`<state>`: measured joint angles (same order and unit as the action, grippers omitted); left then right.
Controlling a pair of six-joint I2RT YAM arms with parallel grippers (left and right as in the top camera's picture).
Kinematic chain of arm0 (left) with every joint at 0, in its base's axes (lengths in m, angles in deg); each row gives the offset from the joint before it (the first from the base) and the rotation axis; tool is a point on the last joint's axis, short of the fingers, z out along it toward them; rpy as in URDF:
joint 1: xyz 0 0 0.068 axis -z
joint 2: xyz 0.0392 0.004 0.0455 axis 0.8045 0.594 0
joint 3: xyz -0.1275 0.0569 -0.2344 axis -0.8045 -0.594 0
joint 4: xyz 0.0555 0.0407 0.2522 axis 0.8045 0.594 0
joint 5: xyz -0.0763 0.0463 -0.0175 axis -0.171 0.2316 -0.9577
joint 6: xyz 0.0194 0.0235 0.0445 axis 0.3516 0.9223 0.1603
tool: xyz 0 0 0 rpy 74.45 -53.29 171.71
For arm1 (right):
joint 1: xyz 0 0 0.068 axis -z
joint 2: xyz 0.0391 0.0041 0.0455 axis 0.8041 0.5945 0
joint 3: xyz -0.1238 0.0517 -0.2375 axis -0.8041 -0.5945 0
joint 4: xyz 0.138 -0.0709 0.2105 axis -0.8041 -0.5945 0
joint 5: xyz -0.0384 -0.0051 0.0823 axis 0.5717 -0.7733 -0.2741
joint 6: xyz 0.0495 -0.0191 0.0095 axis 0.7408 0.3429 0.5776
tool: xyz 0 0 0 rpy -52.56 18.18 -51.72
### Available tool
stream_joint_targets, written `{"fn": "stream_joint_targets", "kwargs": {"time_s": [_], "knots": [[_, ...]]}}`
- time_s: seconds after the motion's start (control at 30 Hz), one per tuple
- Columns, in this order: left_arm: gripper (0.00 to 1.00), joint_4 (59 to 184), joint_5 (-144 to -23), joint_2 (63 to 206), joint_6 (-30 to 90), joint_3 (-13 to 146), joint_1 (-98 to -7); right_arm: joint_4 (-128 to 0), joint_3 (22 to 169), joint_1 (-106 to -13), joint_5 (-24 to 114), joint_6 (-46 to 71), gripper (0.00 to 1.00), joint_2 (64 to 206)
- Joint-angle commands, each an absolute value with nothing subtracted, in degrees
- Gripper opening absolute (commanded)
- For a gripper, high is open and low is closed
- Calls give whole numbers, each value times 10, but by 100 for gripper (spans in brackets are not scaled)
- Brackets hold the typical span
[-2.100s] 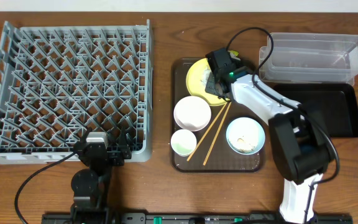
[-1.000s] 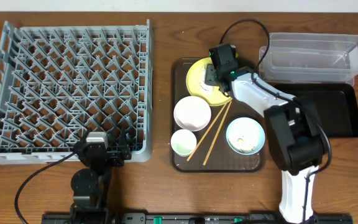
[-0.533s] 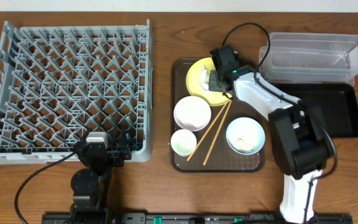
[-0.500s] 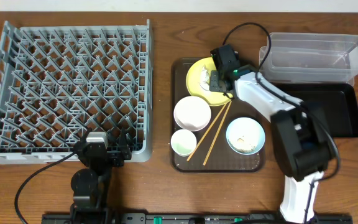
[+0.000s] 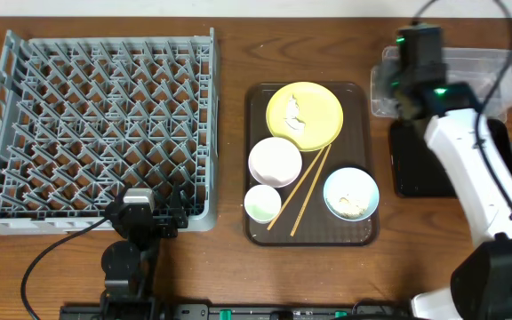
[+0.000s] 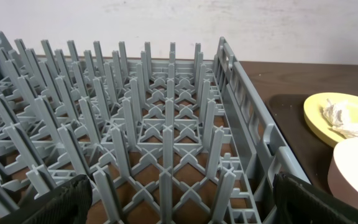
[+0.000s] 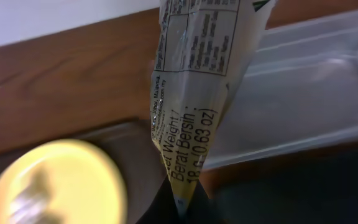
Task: Sort waste into correct bins and load items into the dishwasher rack
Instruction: 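Carry the wrapper with the right gripper and drop it into the clear bin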
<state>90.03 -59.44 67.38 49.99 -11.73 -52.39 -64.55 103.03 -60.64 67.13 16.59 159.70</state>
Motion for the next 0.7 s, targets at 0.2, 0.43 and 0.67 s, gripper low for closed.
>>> {"fn": "stream_joint_targets", "kwargs": {"time_s": [0.2, 0.43, 0.67], "knots": [[94, 911, -602, 673, 505, -112, -526, -644, 1031, -506, 706, 334, 1, 1636], [94, 911, -602, 673, 505, -112, -526, -621, 1030, -495, 650, 477, 1, 1665], [94, 911, -602, 673, 505, -112, -526, -602, 1030, -496, 637, 507, 32, 1699]]}}
